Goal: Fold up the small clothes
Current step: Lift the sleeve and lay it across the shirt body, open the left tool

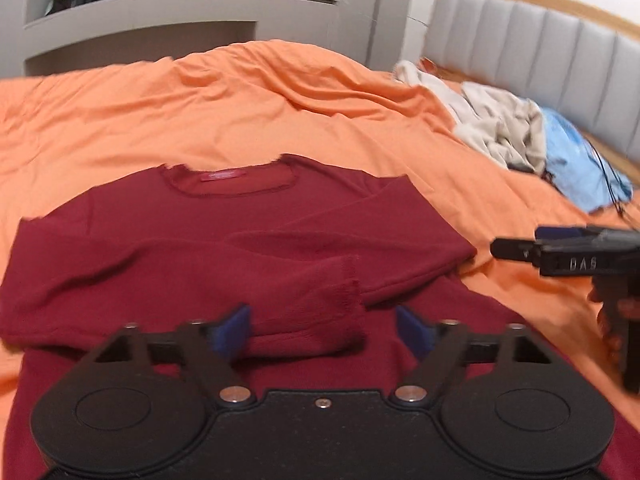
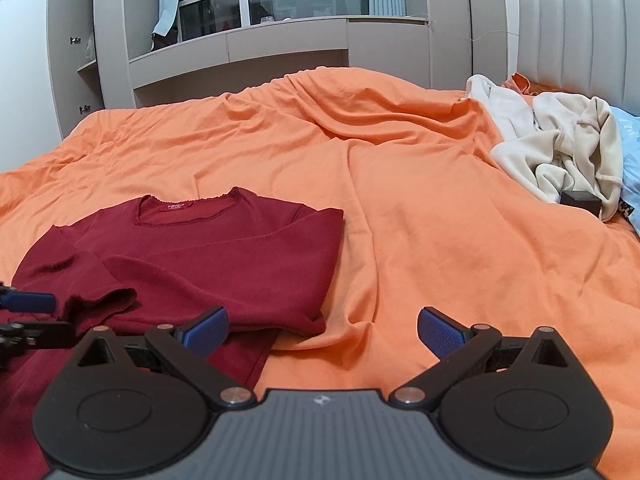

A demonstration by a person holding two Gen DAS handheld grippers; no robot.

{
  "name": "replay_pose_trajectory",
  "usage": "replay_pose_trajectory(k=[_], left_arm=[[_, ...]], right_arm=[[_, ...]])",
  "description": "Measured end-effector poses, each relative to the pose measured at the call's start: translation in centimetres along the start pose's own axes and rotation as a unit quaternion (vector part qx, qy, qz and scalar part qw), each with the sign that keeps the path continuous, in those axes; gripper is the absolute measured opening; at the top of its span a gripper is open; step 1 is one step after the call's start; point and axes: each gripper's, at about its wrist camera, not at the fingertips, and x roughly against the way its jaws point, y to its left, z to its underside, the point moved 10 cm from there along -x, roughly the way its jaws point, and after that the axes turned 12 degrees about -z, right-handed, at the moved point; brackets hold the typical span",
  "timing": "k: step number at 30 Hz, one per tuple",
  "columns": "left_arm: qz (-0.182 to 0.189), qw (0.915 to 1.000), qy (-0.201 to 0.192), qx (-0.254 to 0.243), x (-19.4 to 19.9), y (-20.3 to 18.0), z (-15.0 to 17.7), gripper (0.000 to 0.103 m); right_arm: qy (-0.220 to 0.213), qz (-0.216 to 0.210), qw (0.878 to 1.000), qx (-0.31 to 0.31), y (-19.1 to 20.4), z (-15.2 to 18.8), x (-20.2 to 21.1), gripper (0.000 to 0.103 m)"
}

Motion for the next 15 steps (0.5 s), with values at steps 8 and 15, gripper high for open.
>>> replay_pose_trajectory(k=[8,15], left_arm=[[-0.114,0.9896,-0.026,0.084,1.6,12.2,-1.5,0.099],[-0.231,0.9612,-0.008,0.151,-0.8,25.6,-1.9,0.098]], right_arm=[[0.007,-0.018,0.999,0.043,3.0,0.2,-0.9,0.103],[0.005,-0.072,0.993,0.091,8.3,-1.0,-2.6,0.103]])
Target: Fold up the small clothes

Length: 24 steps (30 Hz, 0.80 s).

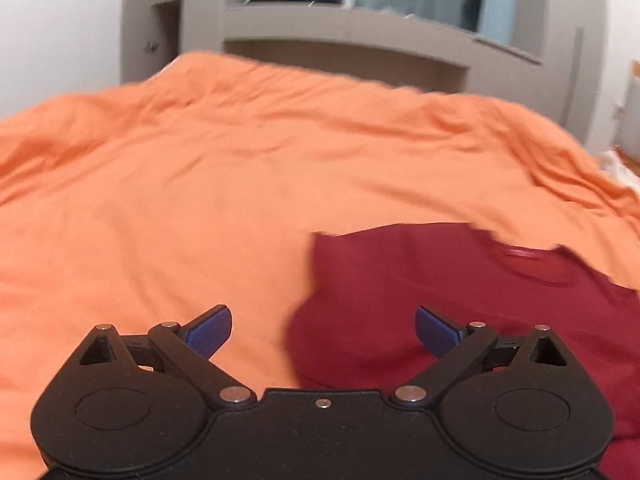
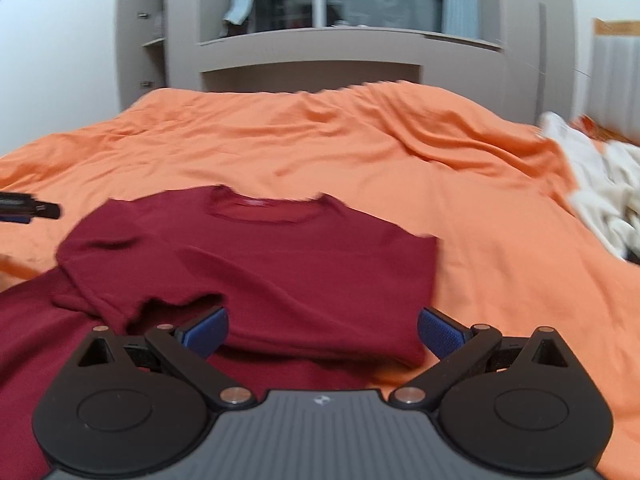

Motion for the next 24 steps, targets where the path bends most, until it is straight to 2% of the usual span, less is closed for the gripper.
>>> replay_pose_trajectory(k=[4,6,8,10,11,12,15,18,24], left_arm=[[0.026,0.9992,0.03,0.006,-3.2,0.4,-0.6,0.097],[0.021,0.999,0.034,-0.019,-4.5,-0.1,-0.5,0.097],[-0.009,0.998,0.025,-0.058,-5.7,-0.4,-0.2,0.091],[-0.077,0.994,0.013,-0.077,-6.6,0.6,-0.1,0.089],[-0.102,0.9923,0.015,-0.069,-7.1,1.3,-0.1,0.089],[-0.112,0.9918,0.022,-0.058,-7.5,2.0,0.0,0.089],[-0.132,0.9884,0.074,-0.014,-9.3,4.2,1.3,0.088],[-0.118,0.9891,0.084,0.024,-9.6,5.2,1.5,0.089],[-0.113,0.9895,0.079,0.043,-8.0,5.3,0.8,0.092]], right_arm=[[-0.004,-0.017,0.999,0.039,2.6,-1.5,-1.7,0.103],[-0.002,-0.026,0.998,0.052,3.7,-1.8,-2.6,0.103],[0.005,-0.033,0.997,0.065,4.6,-1.6,-3.4,0.103],[0.018,-0.031,0.996,0.08,5.3,-0.9,-4.2,0.103],[0.024,-0.028,0.996,0.086,5.4,-0.5,-4.5,0.103],[0.031,-0.025,0.995,0.091,5.6,-0.1,-4.8,0.103],[0.045,-0.027,0.995,0.089,5.6,0.8,-5.4,0.103],[0.05,-0.03,0.995,0.081,5.4,1.1,-5.6,0.103],[0.053,-0.029,0.995,0.082,5.3,1.4,-5.2,0.103]])
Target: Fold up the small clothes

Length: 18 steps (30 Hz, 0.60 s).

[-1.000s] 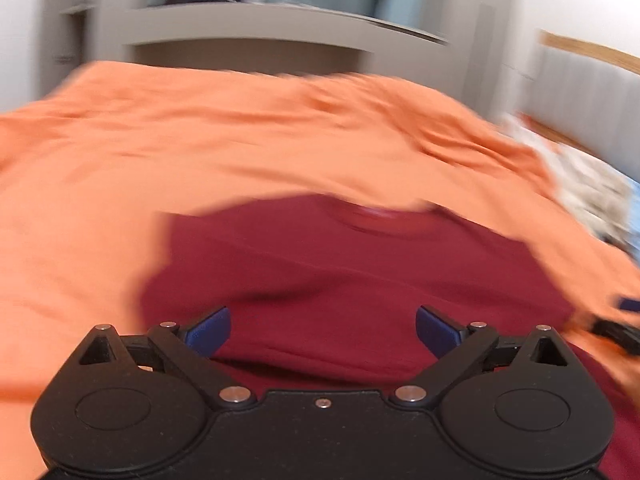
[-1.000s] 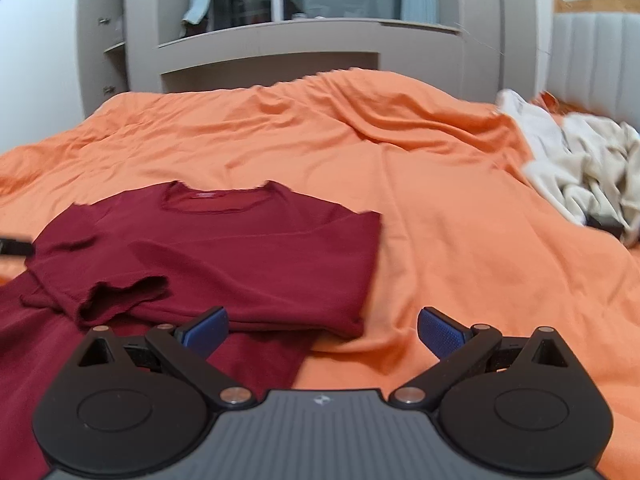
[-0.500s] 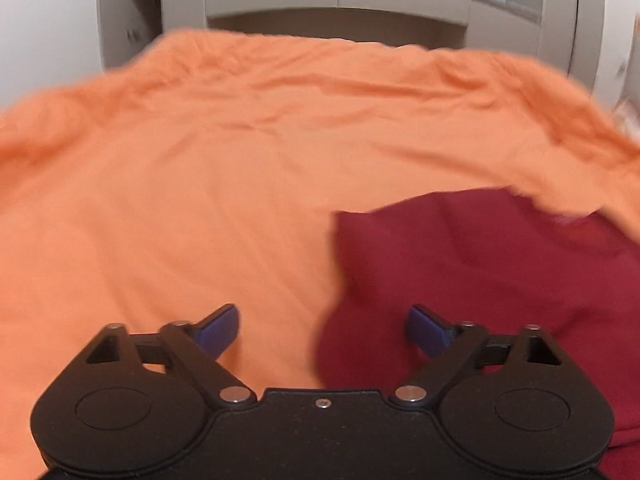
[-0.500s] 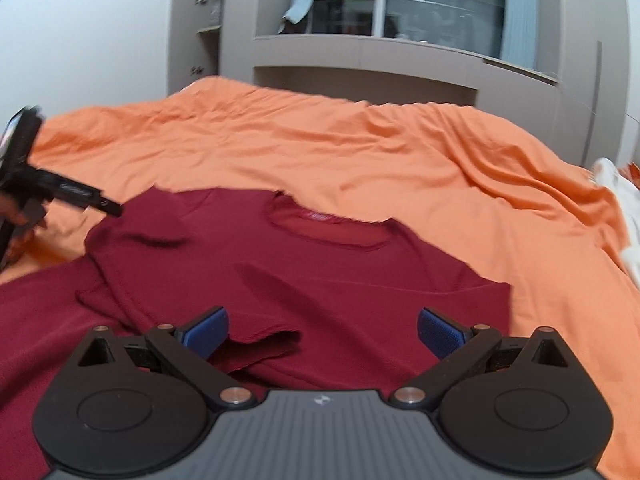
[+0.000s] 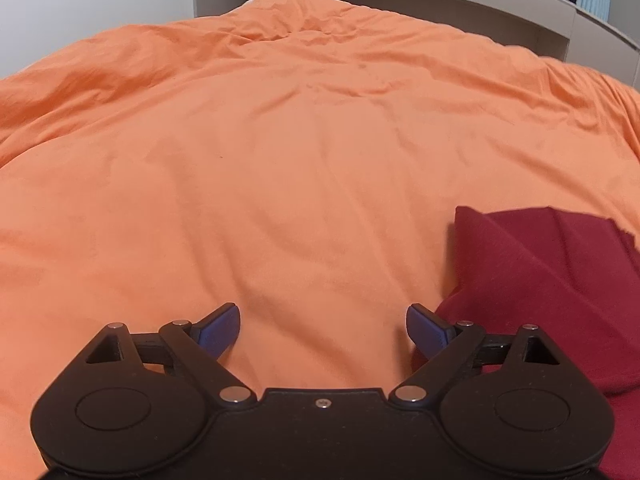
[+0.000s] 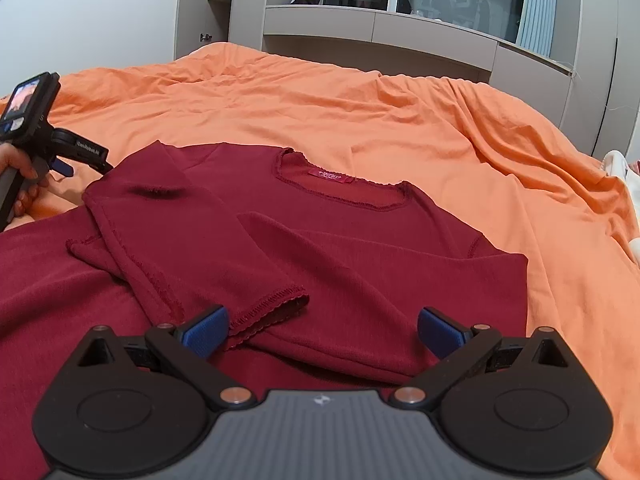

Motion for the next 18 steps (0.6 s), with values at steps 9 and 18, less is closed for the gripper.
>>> replay_pose_trajectory(k=[9,18], left_arm=[[0.037,0.998,-0.02,0.047,8.4,2.7,0.7,0.102],[0.076,0.9928,-0.092,0.007,17.8,3.3,4.8,0.102]], right_arm=[[0.011,0.001,1.0,0.012,0.4,0.8,2.0,0.103],[-0.006,-0.012,0.999,0.039,2.1,1.7,5.6,0.103]])
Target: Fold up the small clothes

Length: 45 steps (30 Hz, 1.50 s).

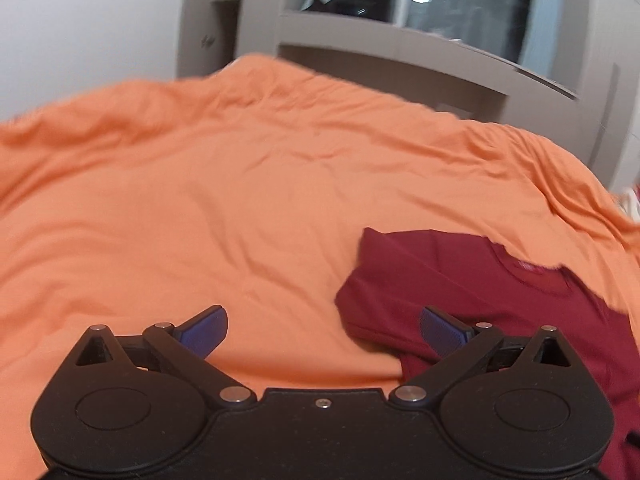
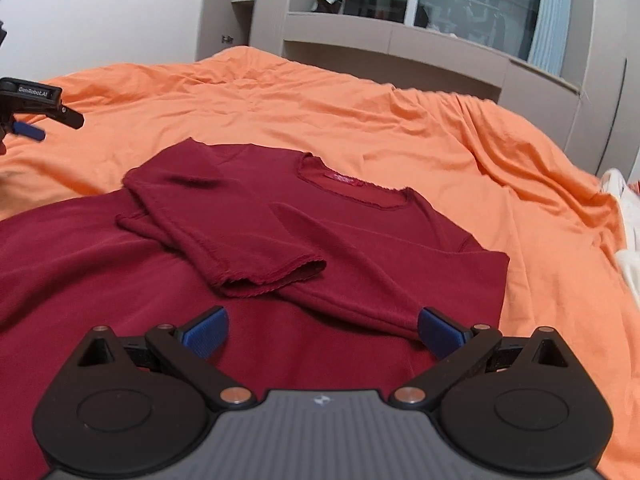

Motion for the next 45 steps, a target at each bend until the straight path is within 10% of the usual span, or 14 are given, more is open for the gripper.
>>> replay_pose_trajectory(k=[13,29,45], left_arm=[[-0.006,0.998,0.021,-0.059,1.4,0.0,4.2,0.102],[-0.049,0.9689,0.036,-0.24,-10.0,-5.7,3.9,0.101],[-0.036,0.9806,-0.007,-0.193,-11.7,-5.3,1.3,0.096]], right_arm=[[-0.036,0.029,0.999,0.011,1.2,1.3,4.3,0.103],[-0.036,-0.004,0.993,-0.108,-3.3,-1.7,-2.4,0.103],[-0.016,-0.014,0.996,-0.088,-2.0,-1.0,-5.0,0.103]])
